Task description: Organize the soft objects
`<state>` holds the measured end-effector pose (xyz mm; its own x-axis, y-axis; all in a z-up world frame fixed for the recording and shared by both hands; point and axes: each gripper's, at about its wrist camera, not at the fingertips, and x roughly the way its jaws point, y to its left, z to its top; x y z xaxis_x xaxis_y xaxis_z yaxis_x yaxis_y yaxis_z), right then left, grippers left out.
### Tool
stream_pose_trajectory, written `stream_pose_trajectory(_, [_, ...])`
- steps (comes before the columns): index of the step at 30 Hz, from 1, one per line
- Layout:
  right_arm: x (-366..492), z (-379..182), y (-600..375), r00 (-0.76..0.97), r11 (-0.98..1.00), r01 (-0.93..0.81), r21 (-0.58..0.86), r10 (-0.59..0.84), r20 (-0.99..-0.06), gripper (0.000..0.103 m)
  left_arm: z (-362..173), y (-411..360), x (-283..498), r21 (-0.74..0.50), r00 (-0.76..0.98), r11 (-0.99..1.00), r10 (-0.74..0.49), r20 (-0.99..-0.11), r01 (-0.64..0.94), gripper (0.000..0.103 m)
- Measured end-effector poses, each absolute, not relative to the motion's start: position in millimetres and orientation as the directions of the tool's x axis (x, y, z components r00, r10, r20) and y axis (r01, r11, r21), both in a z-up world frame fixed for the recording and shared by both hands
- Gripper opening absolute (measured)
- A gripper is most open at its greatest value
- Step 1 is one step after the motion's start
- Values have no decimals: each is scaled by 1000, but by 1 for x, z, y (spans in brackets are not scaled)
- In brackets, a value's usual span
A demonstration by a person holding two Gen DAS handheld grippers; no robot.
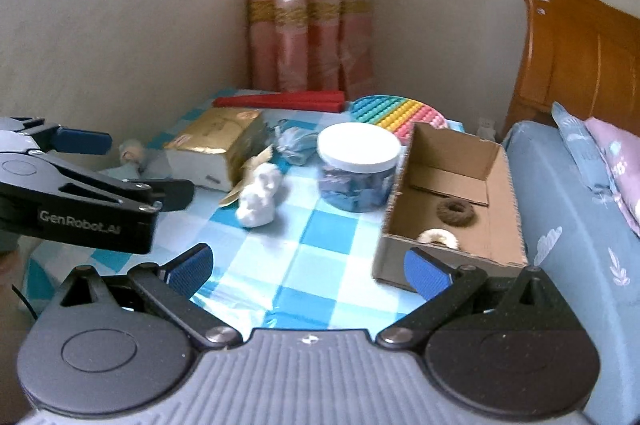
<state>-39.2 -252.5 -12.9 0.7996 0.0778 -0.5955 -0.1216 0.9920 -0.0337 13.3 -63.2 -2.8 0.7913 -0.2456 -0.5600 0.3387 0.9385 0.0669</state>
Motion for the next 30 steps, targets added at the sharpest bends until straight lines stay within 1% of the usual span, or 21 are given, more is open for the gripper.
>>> stream_pose_trajectory(5, [-34,-18,-234,782,987,-150,-60,81,-618,103,-26,-29,21,-9,776,962,-226,-589,273,101])
stream_pose_trajectory(7, [-32,-24,-228,770,984,-166,-66,88,-632,103,-37,-18,23,-18,774,969,-208,-599,247,101])
stream_pose_trajectory(12, [-21,-40,-215,736,970,-233,-68,130,-664,103,-55,-2,31,18,779,983,-132,-613,180,101])
stream_pose_trajectory(17, [-8,-59,-203,686,953,-296,-59,170,-707,103,-61,11,48,20,796,991,-91,-598,129,102])
stream_pose_trajectory(21, [2,-68,-196,664,947,-319,-41,193,-722,103,-69,17,65,13,793,995,-71,-605,99,101])
stream_pose_trajectory(26, [13,-75,-194,644,940,-341,-14,223,-732,103,-76,24,88,42,791,997,-23,-611,62,101])
stream_pose_trajectory(30, [24,-81,-194,632,940,-341,-8,223,-742,103,-78,31,107,41,795,999,-3,-607,35,101])
